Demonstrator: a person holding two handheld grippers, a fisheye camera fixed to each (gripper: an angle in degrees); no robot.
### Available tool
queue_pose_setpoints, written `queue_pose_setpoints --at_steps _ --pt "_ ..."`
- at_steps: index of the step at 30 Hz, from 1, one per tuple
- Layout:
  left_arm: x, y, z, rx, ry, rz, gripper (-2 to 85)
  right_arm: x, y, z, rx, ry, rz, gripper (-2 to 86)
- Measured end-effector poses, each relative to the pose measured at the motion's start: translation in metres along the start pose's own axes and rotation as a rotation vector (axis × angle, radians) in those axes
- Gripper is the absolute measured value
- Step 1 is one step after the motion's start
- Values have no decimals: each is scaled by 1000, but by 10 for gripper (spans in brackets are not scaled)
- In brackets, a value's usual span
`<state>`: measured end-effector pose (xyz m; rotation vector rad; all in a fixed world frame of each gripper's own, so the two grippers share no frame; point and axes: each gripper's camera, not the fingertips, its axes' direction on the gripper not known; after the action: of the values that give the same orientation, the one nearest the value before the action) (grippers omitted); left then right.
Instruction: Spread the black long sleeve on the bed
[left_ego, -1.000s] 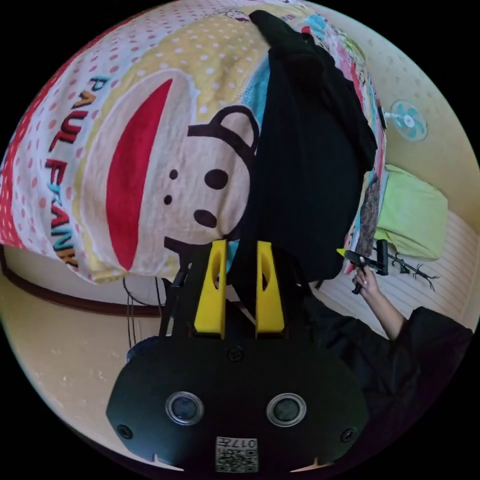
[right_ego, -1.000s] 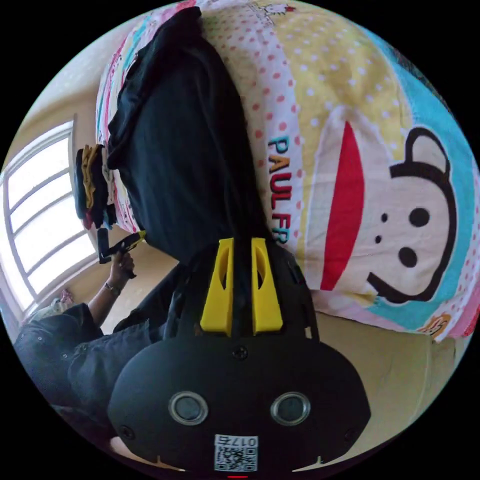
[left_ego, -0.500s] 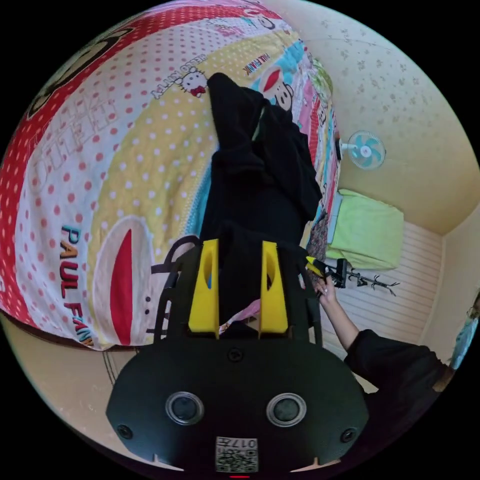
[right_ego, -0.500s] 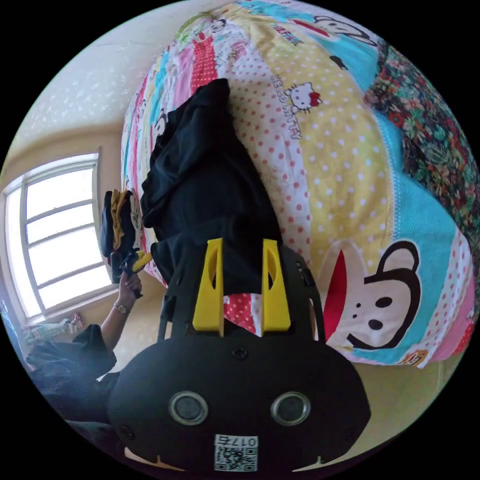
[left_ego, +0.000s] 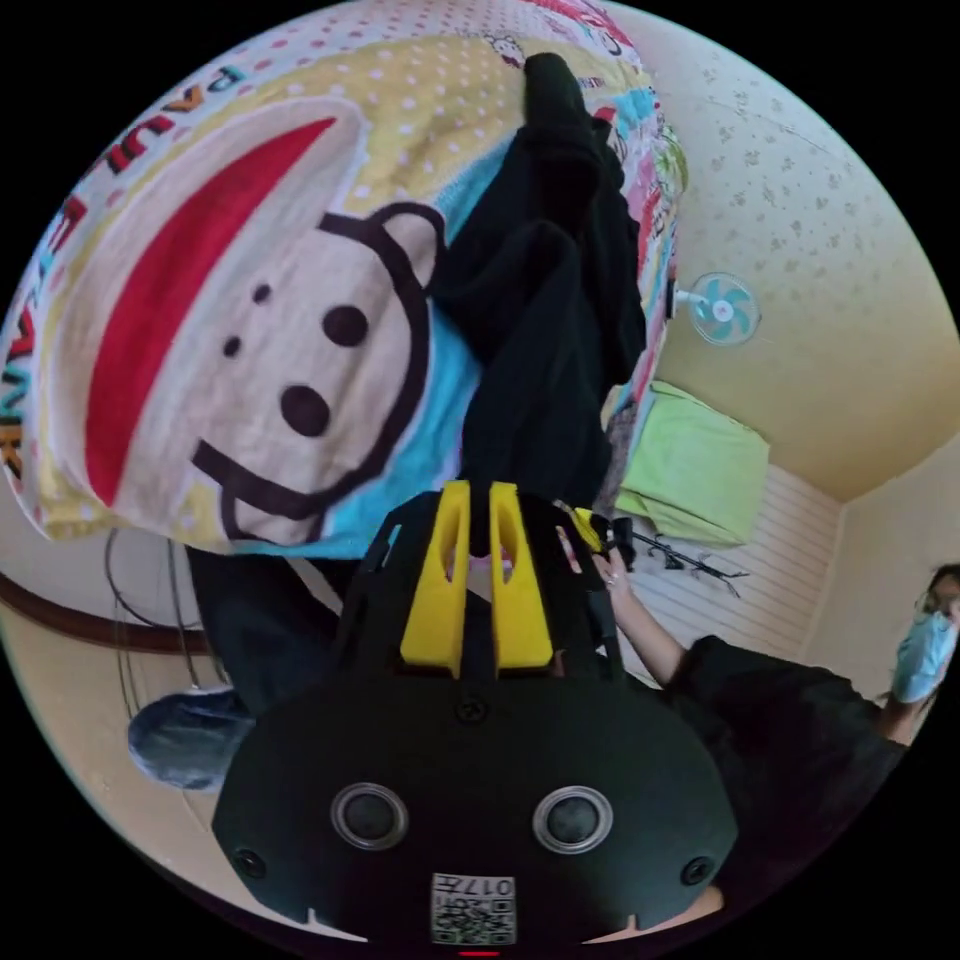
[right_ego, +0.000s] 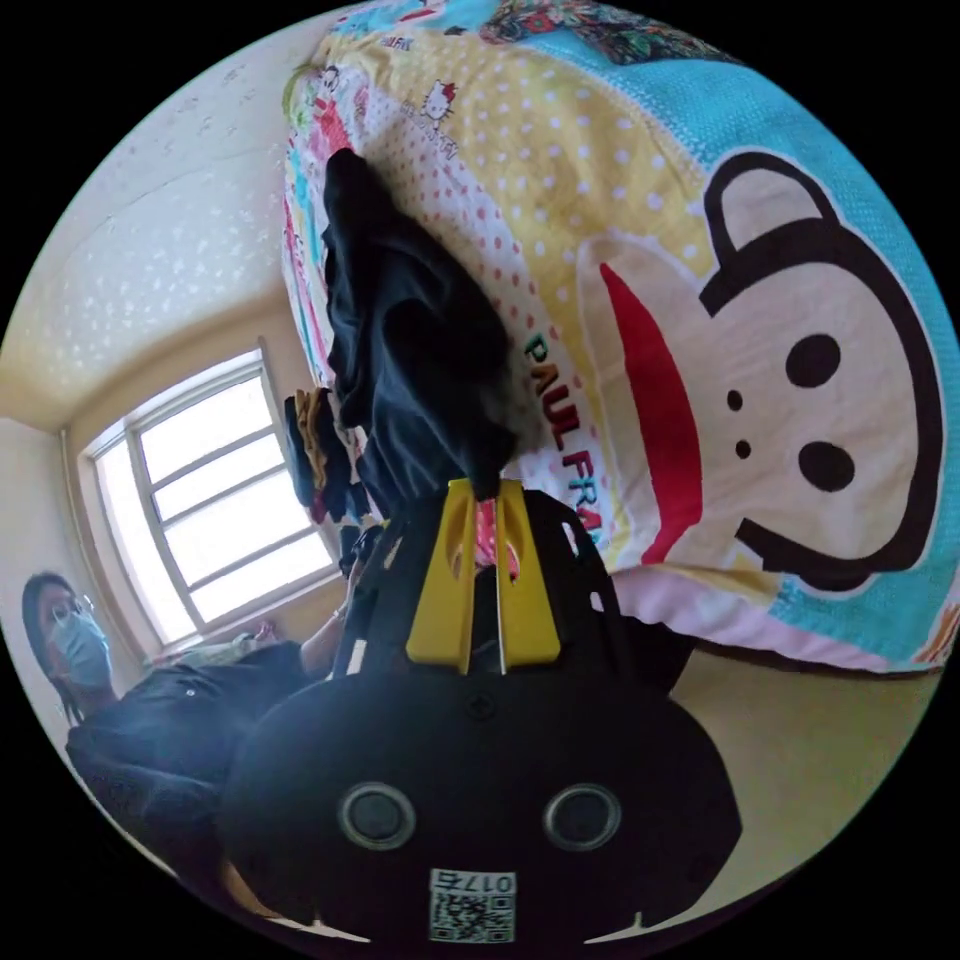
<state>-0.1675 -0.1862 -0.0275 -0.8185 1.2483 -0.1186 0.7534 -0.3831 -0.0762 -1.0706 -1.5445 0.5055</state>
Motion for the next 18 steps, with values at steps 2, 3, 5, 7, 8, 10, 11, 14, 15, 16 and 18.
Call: queue_pose_setpoints --at_steps 2,3,5,7,8,10,11,14,15,16,18 --pt "2 34 -1 4 107 -46 33 -13 33 -30 -82 -19 -69 39" --pt "6 63 -2 -23 130 -43 32 -15 43 -36 -109 -29 -80 38" --pt "8 113 -4 -80 123 -35 29 -16 92 -65 -174 -136 -100 34" --pt "-3 186 -21 -11 238 -135 26 -15 128 -96 -129 -266 -98 31" --pt "-6 203 -28 49 308 -159 26 -15 144 -110 -103 -362 -108 30" --pt "-8 243 -44 226 516 -187 24 -21 151 -121 -97 -512 -174 28" --pt "-7 247 -47 263 537 -185 23 -26 143 -127 -73 -574 -211 26" --pt "6 222 -61 391 597 -138 23 -46 79 -137 0 -699 -336 21" --pt "20 193 -64 398 608 -82 24 -53 60 -136 2 -701 -365 20" --pt "41 157 -67 394 579 -14 26 -69 17 -134 18 -701 -408 18" --pt "81 100 -67 380 468 100 31 -101 -51 -126 56 -702 -447 15"
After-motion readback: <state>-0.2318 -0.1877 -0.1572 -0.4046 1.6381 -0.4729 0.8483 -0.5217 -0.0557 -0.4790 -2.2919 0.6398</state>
